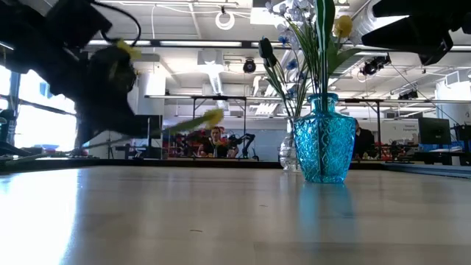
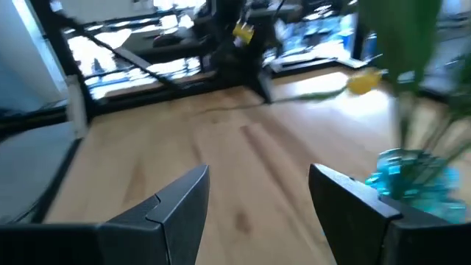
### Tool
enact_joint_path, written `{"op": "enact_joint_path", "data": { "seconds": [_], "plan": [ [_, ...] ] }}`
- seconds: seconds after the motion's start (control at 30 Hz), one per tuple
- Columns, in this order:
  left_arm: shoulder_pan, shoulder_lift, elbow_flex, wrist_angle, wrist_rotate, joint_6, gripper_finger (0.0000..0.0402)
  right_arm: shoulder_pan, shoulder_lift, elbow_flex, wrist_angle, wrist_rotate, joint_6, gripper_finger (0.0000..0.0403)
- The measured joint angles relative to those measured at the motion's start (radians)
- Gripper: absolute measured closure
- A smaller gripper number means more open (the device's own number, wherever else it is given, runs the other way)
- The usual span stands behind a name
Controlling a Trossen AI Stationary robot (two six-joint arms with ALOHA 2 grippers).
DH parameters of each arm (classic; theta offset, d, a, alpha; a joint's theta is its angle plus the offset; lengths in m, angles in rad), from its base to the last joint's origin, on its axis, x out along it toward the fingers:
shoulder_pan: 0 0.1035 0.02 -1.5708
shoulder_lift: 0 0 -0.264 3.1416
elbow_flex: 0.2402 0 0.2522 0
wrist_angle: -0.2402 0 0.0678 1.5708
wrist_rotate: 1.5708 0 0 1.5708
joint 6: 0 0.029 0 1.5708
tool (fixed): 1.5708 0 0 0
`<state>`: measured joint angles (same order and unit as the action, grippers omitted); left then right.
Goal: Sort flowers into vase by color
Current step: Put the yellow tulip into the blue flower vase
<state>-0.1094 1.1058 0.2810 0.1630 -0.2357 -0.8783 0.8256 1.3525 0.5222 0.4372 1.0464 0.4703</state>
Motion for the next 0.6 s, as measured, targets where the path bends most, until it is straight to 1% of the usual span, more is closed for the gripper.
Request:
{"op": "enact_joint_path", "data": {
  "seconds": [0.07, 0.17, 0.23, 0.3, 0.37, 0.47, 0.6],
  "plan": [
    [-0.046, 0.001, 0.000, 0.088, -0.052, 0.046, 0.0401, -0.019, 0.000, 0.000, 0.013, -0.072, 0.000, 0.0171],
    [-0.111, 0.000, 0.000, 0.265, -0.091, 0.226, 0.0401, -0.061, 0.007, 0.000, 0.064, -0.203, -0.015, 0.0171],
    [-0.157, 0.000, 0.000, 0.413, -0.090, 0.380, 0.0401, -0.087, 0.026, 0.000, 0.128, -0.283, -0.070, 0.0171],
    [-0.200, 0.000, 0.000, 0.559, -0.074, 0.531, 0.0401, -0.112, 0.058, 0.000, 0.227, -0.350, -0.147, 0.0171],
    [-0.236, 0.000, 0.007, 0.669, -0.047, 0.667, 0.0401, -0.133, 0.095, 0.000, 0.340, -0.401, -0.222, 0.0171],
    [-0.278, 0.013, 0.056, 0.717, -0.031, 0.804, 0.0401, -0.166, 0.150, 0.022, 0.454, -0.451, -0.311, 0.0171],
    [-0.314, 0.103, 0.164, 0.706, 0.021, 0.960, 0.0402, -0.206, 0.207, 0.119, 0.465, -0.497, -0.409, 0.0171]
  ]
}}
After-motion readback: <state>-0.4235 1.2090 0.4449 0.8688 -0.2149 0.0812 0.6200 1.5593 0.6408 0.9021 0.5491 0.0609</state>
